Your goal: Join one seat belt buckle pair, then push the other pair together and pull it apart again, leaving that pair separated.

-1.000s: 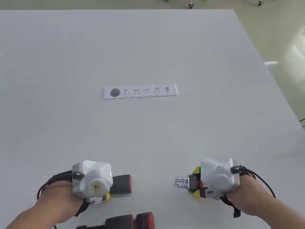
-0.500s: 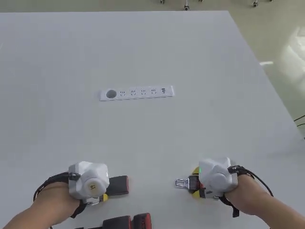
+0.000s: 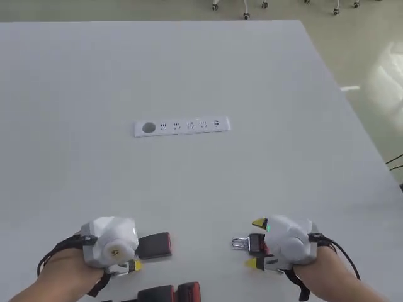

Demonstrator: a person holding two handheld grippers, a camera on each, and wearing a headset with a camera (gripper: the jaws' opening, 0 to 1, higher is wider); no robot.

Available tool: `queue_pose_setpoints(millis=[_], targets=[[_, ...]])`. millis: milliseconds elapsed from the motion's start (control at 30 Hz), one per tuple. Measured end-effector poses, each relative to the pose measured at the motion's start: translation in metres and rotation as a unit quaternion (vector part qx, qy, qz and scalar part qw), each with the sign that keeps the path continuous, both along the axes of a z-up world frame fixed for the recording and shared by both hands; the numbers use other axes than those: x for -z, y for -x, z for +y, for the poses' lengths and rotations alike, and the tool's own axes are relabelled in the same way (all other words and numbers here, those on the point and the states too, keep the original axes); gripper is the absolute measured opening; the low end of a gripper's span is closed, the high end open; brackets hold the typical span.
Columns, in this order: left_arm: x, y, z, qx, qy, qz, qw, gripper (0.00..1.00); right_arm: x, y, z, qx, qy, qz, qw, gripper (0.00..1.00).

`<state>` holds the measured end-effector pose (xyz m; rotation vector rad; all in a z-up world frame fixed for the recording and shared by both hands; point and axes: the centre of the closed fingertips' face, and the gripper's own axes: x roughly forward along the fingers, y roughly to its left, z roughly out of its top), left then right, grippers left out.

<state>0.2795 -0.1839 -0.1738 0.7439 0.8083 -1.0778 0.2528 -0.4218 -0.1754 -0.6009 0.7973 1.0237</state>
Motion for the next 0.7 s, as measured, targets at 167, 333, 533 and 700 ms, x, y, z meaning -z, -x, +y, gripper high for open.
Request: queue_pose_setpoints(millis=[167,333,533,700], targets=[[-0.023,0.026,0.008,-0.042,0.052,0.006,0.9978,0.63,-0.003,0.024,0.003,0.016,-0.011,0.001,0.9998,0.57],[-0.029,0.065,0.027,-0.053,0.045,0.018,0.9974,0.71,-0.008,0.047,0.005,0.027,-0.026,0.002,0.9993,0.60],[-0.036,0.086,0.055,-0.115,0.053,0.004,0.9919,0.87,-0.026,0.069,0.007,0.075,-0.055,0.002,0.9957,0.73],[-0.045,0.116,0.075,-0.152,0.063,0.016,0.9863,0.92,-0.038,0.082,0.002,0.088,-0.064,-0.014,0.9939,0.78]])
